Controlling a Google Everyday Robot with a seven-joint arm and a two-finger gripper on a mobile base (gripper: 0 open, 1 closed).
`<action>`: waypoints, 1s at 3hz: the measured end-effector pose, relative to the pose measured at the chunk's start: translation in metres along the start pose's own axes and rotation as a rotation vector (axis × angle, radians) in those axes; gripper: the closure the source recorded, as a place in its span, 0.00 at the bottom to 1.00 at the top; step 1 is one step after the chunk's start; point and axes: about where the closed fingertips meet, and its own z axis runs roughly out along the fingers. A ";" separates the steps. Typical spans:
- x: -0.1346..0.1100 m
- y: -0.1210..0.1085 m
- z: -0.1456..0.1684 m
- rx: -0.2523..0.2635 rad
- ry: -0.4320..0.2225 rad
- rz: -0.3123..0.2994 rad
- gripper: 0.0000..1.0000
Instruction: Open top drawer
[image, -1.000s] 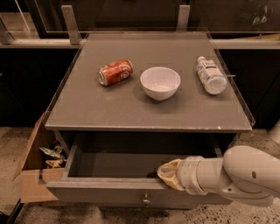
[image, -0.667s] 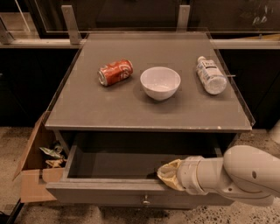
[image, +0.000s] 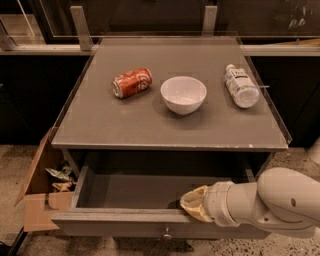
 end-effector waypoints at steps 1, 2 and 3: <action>0.003 0.008 -0.003 -0.022 -0.016 0.001 1.00; 0.004 0.011 -0.001 -0.036 -0.013 -0.001 1.00; 0.002 0.016 -0.001 -0.056 -0.008 -0.003 1.00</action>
Offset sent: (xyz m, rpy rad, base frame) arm -0.2117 -0.0523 -0.0265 0.5604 0.0844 0.3526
